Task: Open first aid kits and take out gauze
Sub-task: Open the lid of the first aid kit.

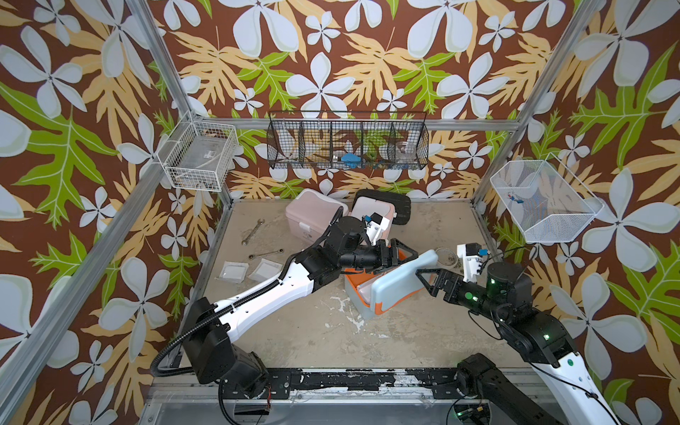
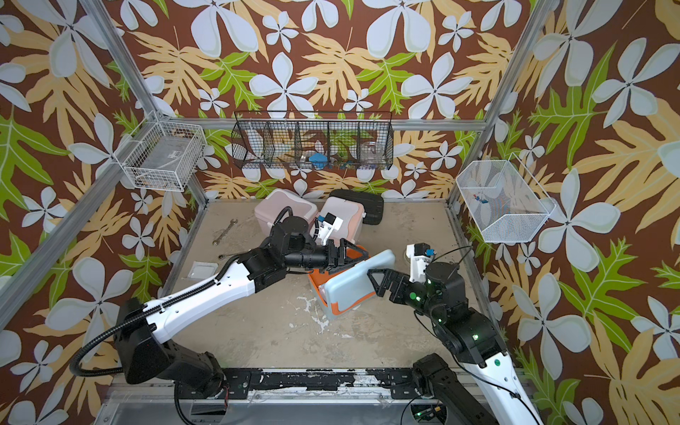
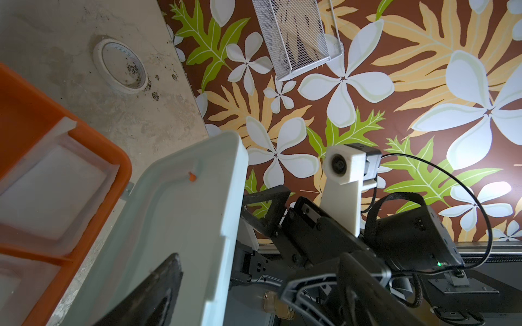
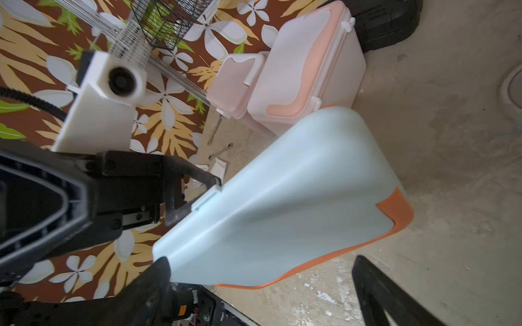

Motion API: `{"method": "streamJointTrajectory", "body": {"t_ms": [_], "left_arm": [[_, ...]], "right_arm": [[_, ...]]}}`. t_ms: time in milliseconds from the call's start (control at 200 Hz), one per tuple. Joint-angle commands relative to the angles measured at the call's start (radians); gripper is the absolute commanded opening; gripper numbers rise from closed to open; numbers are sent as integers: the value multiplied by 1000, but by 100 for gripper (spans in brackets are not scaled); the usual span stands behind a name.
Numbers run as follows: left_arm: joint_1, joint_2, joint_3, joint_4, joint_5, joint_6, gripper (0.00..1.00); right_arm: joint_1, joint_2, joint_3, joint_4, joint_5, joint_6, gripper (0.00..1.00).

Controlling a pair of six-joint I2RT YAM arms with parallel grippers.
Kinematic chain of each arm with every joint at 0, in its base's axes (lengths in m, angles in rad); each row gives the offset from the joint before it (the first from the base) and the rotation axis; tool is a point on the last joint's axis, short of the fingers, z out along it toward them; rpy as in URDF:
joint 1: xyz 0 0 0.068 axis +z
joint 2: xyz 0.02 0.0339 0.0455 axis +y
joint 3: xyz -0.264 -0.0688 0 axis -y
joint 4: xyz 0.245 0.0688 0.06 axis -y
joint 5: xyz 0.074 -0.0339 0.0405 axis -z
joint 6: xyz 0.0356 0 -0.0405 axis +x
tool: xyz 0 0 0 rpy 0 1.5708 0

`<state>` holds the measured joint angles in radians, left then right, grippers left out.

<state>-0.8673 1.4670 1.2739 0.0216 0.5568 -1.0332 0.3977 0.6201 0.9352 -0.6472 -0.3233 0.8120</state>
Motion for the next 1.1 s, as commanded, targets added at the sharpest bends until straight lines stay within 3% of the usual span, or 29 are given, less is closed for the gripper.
{"method": "streamJointTrajectory", "body": {"t_ms": [0, 140, 500, 601, 776, 1091], "left_arm": [[-30, -46, -60, 88, -22, -37, 87], [-115, -84, -120, 121, -58, -46, 87], [-252, -146, -214, 166, -144, -45, 86], [-251, -159, -223, 157, -168, -25, 86], [-247, -180, -187, 67, -219, 40, 87], [-111, -225, -163, -262, -368, 188, 87]], "right_arm": [[-1, -6, -14, 74, -67, 148, 100], [0, -12, -30, 103, -78, 235, 100], [-1, 64, 37, -133, 57, 267, 100], [-1, 81, 39, -183, 98, 243, 95], [-1, 125, 39, -206, 137, 181, 76], [-2, 209, 119, -233, 267, 2, 67]]}}
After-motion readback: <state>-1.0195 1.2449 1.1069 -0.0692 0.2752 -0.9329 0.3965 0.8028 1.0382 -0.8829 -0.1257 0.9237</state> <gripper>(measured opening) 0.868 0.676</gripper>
